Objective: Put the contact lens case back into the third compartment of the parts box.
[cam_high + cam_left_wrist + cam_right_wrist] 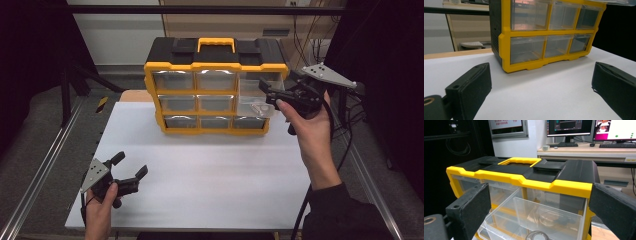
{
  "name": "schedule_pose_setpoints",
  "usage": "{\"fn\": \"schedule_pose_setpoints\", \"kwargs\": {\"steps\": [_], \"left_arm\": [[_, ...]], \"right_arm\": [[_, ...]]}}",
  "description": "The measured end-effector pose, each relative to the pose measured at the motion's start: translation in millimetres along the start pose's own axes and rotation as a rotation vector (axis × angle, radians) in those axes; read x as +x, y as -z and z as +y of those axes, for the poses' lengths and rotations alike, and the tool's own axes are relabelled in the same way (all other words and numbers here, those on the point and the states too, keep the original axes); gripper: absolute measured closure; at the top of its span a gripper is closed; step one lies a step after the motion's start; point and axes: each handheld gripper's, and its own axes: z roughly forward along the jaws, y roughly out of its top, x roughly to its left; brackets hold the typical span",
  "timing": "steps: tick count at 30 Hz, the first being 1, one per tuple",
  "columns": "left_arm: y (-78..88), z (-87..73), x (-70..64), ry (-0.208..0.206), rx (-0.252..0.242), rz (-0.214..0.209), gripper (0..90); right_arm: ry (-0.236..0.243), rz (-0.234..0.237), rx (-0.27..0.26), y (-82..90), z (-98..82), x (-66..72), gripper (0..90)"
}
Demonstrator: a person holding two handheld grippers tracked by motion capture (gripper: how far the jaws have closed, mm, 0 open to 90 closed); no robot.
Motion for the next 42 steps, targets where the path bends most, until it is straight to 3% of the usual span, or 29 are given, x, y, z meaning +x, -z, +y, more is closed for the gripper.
{"fn": "schedule_pose_setpoints", "kwargs": {"steps": [17,42], "left_arm": [[-0.3,-0.2,-0.3,-0.001,0.001,0.003,2.3],[0.2,-0.3,0.3,0.005,-0.005,0.009,2.2]], "right_arm": [[0.035,0.018,-0.024,8.3,-4.9,-1.9,2.9],[0.040,0.057,-0.005,22.6,-19.0,-10.2,3.1]]}}
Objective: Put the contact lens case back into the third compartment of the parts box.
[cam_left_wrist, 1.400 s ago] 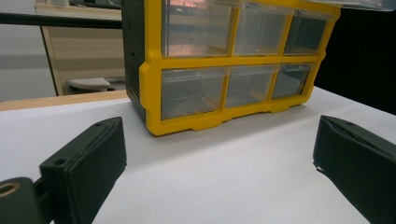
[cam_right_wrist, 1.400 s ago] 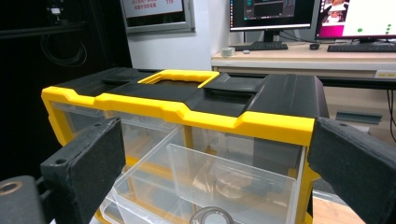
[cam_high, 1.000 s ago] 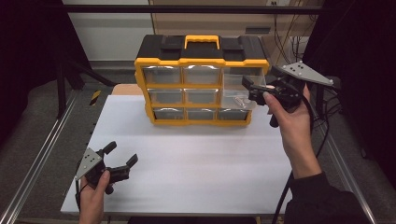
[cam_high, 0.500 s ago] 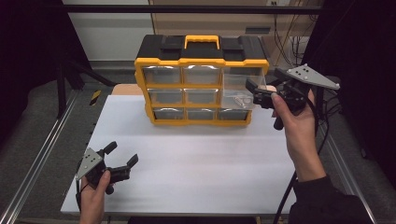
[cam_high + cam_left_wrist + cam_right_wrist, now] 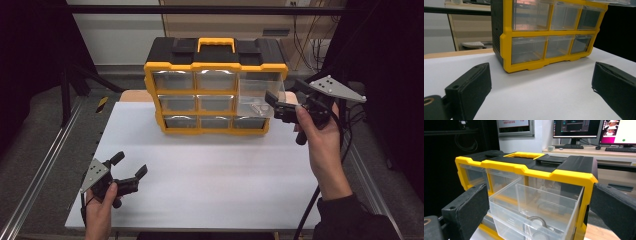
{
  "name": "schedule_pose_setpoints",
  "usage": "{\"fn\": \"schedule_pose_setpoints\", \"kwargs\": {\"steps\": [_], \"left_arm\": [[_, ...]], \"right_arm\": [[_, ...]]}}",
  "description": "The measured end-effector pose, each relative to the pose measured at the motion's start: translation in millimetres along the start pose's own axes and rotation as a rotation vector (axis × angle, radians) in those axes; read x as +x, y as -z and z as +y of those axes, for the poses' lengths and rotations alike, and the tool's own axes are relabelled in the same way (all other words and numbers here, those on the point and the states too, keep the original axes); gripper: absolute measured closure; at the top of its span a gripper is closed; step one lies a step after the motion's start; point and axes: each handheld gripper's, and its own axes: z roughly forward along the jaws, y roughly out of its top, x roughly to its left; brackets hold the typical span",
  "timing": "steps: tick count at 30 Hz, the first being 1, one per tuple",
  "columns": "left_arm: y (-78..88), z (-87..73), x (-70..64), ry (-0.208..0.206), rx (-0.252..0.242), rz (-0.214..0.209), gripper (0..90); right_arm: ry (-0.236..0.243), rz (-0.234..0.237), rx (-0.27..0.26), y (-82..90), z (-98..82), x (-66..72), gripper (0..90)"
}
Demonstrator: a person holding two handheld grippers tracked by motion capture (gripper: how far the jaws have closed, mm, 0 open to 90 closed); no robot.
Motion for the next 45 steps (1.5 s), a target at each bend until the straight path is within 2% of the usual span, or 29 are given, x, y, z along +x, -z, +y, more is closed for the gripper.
{"fn": "schedule_pose_setpoints", "kwargs": {"steps": [16,23,35,45], "left_arm": [[2.3,0.9,1.1,0.002,-0.013,0.010,1.9],[2.2,0.8,1.1,0.001,-0.013,0.010,1.8],[2.6,0.8,1.5,0.003,-0.015,0.012,1.8],[2.4,0.8,1.2,0.005,-0.017,0.012,1.7]], "right_arm": [[-0.003,0.007,0.007,23.3,-26.7,-5.3,3.8],[-0.004,-0.011,0.025,34.1,-47.7,-11.9,4.0],[-0.002,-0.012,0.041,44.4,-78.3,-15.2,4.2],[0.004,-0.019,0.037,52.2,-90.1,-16.4,4.0]]}}
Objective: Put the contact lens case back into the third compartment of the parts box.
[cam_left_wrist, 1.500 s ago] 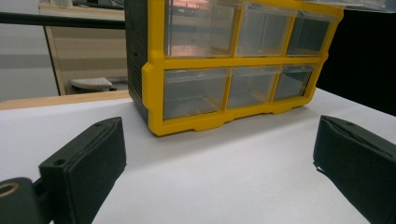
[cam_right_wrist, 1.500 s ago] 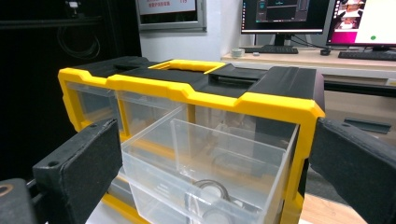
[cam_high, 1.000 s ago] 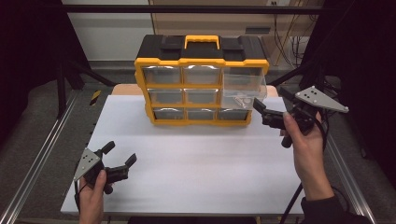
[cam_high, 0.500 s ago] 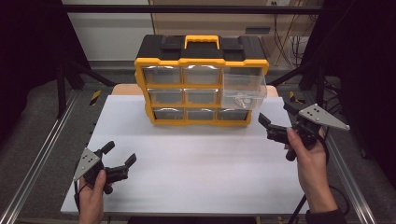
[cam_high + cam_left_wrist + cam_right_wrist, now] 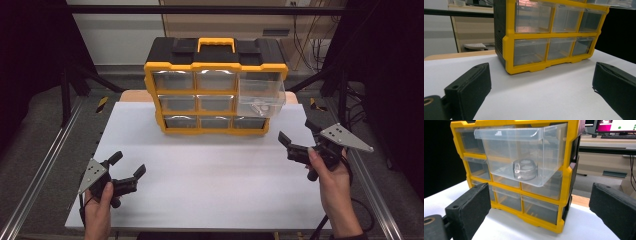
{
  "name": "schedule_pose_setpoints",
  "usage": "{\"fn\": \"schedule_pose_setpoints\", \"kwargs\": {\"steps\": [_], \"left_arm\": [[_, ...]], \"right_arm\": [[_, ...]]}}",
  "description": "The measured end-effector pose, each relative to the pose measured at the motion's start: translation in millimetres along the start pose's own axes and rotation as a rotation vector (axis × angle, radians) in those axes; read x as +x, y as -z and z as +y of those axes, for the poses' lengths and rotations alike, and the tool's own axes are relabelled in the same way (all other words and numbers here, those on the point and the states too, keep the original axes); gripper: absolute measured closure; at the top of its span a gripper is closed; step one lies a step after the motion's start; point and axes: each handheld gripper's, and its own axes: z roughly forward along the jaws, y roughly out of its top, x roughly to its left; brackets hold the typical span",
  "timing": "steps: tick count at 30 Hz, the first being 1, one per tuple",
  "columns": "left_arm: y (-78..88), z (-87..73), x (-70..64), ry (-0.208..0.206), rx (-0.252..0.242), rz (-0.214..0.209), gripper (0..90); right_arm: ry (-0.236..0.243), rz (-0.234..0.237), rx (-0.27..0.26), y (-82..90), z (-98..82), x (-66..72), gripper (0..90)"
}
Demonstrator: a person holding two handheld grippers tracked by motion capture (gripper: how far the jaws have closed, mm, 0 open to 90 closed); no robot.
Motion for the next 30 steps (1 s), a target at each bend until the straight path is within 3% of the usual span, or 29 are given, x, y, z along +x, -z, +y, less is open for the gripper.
{"fn": "schedule_pose_setpoints", "kwargs": {"steps": [13,30], "left_arm": [[-0.1,-0.1,-0.1,-0.001,0.000,-0.001,1.7],[-0.1,-0.2,0.1,-0.002,0.003,-0.003,1.7]], "right_arm": [[-0.006,-0.002,0.017,3.3,-28.0,-2.1,4.0],[-0.014,0.006,0.037,3.8,-77.5,-7.2,4.9]]}}
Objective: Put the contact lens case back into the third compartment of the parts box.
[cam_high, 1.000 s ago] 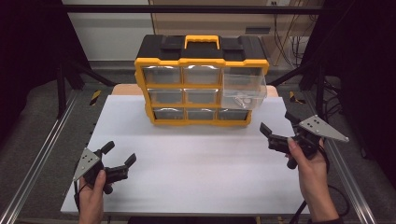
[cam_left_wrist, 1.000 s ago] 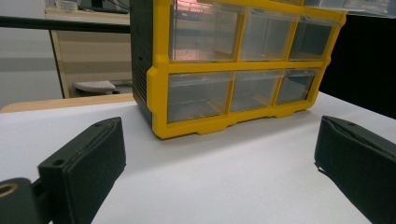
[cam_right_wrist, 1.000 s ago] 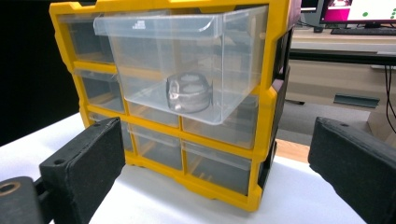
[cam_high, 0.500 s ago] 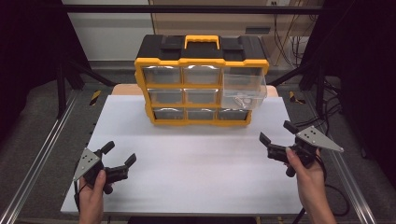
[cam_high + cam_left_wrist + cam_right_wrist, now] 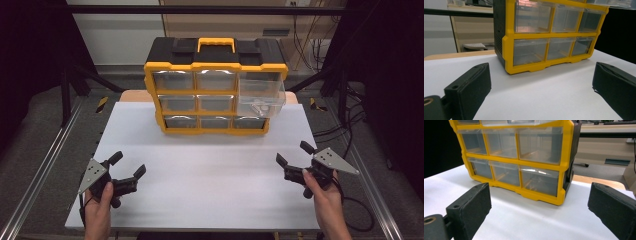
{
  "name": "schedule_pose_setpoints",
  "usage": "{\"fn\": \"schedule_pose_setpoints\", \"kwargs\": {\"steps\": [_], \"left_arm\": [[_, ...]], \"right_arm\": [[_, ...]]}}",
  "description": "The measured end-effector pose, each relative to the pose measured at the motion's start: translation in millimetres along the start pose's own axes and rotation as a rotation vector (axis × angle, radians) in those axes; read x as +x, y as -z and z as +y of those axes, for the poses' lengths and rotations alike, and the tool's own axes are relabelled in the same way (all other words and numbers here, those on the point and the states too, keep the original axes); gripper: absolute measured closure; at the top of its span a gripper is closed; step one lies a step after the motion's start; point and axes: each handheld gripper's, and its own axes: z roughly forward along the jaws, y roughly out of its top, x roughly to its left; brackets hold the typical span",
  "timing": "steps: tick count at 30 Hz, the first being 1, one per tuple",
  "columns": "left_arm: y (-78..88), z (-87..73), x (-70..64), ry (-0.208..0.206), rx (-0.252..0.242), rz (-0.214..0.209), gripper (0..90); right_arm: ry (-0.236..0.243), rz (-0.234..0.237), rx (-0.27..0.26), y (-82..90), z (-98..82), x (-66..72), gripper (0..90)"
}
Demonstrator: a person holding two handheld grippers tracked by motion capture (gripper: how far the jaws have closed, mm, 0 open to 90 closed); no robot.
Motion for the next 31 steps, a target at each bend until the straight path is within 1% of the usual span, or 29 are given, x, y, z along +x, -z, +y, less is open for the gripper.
{"fn": "schedule_pose_setpoints", "kwargs": {"steps": [1,4,6,10,13,15,16,17,18,19,21,22,23,24,25,27,31], "left_arm": [[0.0,0.0,0.0,0.000,0.000,0.000,1.7],[-0.2,-0.1,-0.5,0.000,-0.001,-0.004,1.7],[-0.2,-0.2,-0.5,0.000,-0.001,-0.004,1.7],[0.0,-0.1,-0.9,0.001,-0.002,-0.011,1.7],[1.2,1.1,-0.7,0.004,-0.005,-0.020,1.7],[2.2,1.6,-0.3,0.008,-0.008,-0.022,1.6],[4.0,2.3,0.8,0.020,-0.015,-0.025,1.7],[4.0,2.3,0.8,0.020,-0.015,-0.025,1.7],[5.9,2.6,2.3,0.023,-0.018,-0.018,1.7],[5.9,2.6,2.3,0.023,-0.018,-0.018,1.7],[6.4,2.4,3.2,0.027,-0.016,-0.019,1.7],[6.3,2.3,3.4,0.028,-0.016,-0.018,1.7],[6.0,2.1,3.5,0.030,-0.017,-0.016,1.7],[5.0,2.0,3.4,0.027,-0.014,-0.015,1.7],[5.0,2.0,3.4,0.027,-0.014,-0.015,1.7],[3.7,1.3,3.0,0.022,-0.008,-0.014,1.7],[3.9,1.1,3.5,0.022,-0.009,-0.014,1.7]], "right_arm": [[0.000,0.000,0.000,0.0,0.0,0.0,4.9],[0.001,0.008,-0.006,-3.4,-8.8,1.6,4.9],[0.001,0.012,-0.006,-4.7,-10.9,2.4,4.9],[0.017,0.021,0.003,-11.5,-20.1,6.8,5.0],[0.032,0.031,0.005,-15.3,-24.2,11.1,5.1],[0.033,0.036,0.005,-16.4,-25.2,12.7,5.1],[0.036,0.052,0.003,-19.0,-27.9,16.0,5.1],[0.036,0.052,0.003,-19.0,-27.9,16.0,5.1],[0.032,0.073,-0.004,-22.2,-31.0,19.8,5.2],[0.032,0.073,-0.004,-22.2,-31.0,19.8,5.2],[0.038,0.094,-0.006,-26.8,-33.6,23.8,5.1],[0.043,0.114,-0.012,-31.7,-34.4,28.2,5.3],[0.043,0.114,-0.012,-31.7,-34.4,28.2,5.3],[0.036,0.127,-0.020,-36.9,-34.1,33.4,5.4],[0.036,0.127,-0.020,-36.9,-34.1,33.4,5.4],[0.039,0.140,-0.030,-42.9,-33.7,38.4,5.5],[0.037,0.146,-0.030,-45.5,-34.0,41.5,5.5]]}}
